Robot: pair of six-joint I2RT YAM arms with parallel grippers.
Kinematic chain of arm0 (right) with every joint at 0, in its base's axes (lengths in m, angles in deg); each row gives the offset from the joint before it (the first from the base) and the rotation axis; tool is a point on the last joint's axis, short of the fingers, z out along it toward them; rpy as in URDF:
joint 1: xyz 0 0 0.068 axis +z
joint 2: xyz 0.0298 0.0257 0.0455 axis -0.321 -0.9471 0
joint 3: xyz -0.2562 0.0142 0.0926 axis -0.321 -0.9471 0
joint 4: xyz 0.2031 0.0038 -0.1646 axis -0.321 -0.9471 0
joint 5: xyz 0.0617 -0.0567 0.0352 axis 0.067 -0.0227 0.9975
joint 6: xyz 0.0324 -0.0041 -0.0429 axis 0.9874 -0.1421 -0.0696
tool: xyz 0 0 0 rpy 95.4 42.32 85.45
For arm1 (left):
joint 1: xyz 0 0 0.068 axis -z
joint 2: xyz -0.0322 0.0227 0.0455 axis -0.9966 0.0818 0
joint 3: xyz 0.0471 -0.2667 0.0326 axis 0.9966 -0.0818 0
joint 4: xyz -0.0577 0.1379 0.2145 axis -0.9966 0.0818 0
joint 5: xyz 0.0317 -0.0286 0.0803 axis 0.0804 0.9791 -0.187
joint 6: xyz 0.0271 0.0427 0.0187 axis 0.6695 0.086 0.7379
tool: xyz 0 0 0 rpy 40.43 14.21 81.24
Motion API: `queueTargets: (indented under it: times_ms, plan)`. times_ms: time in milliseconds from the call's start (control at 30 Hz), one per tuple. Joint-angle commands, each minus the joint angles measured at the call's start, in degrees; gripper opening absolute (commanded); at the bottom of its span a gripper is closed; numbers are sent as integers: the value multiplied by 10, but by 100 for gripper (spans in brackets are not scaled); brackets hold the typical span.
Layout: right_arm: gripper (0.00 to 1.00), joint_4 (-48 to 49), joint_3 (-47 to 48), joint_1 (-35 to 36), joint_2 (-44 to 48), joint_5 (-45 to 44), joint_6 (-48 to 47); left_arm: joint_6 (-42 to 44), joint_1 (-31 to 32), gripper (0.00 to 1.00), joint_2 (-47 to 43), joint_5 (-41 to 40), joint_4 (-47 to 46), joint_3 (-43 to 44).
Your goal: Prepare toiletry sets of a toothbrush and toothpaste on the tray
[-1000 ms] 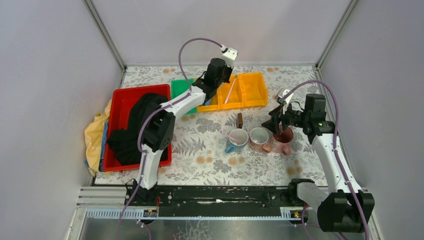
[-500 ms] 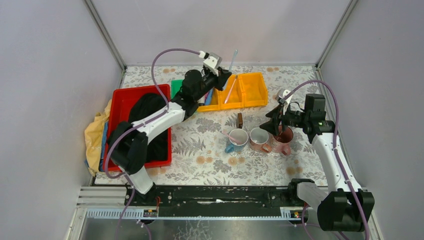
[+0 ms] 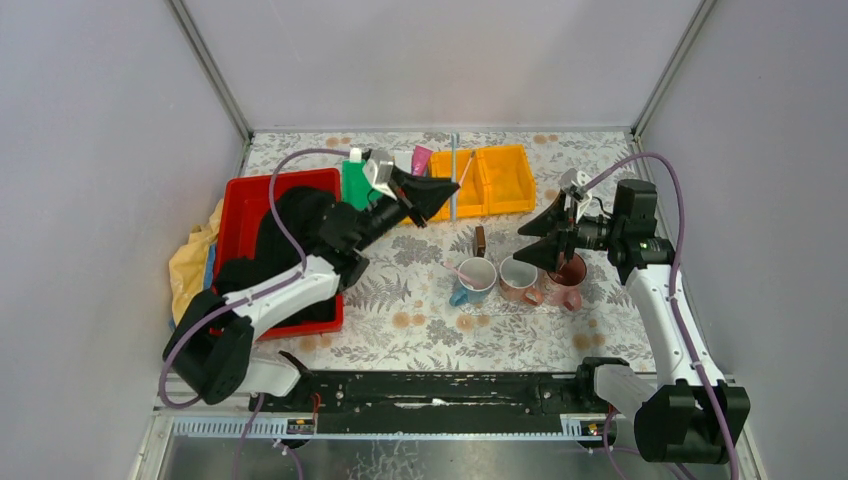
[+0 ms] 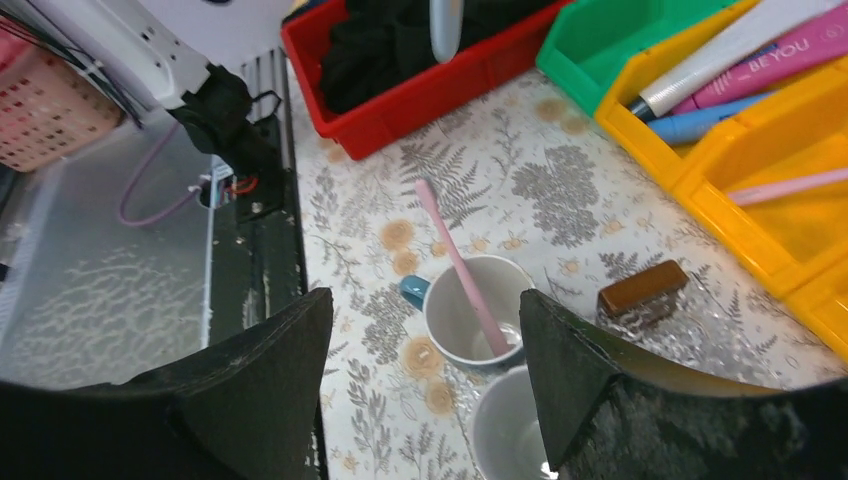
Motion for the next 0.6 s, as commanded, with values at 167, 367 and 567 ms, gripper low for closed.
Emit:
queueTargets:
  times_ms: [167, 367, 567]
  plan:
    - [76, 44, 90, 0, 3, 79, 112, -30, 106, 0, -81, -79, -134, -96]
    - [77, 1, 171, 23, -4, 79, 121, 22, 191, 0, -95, -170, -148, -119]
    - [76, 9, 205, 79, -2, 59, 155, 64, 259, 0, -81, -224, -158, -118]
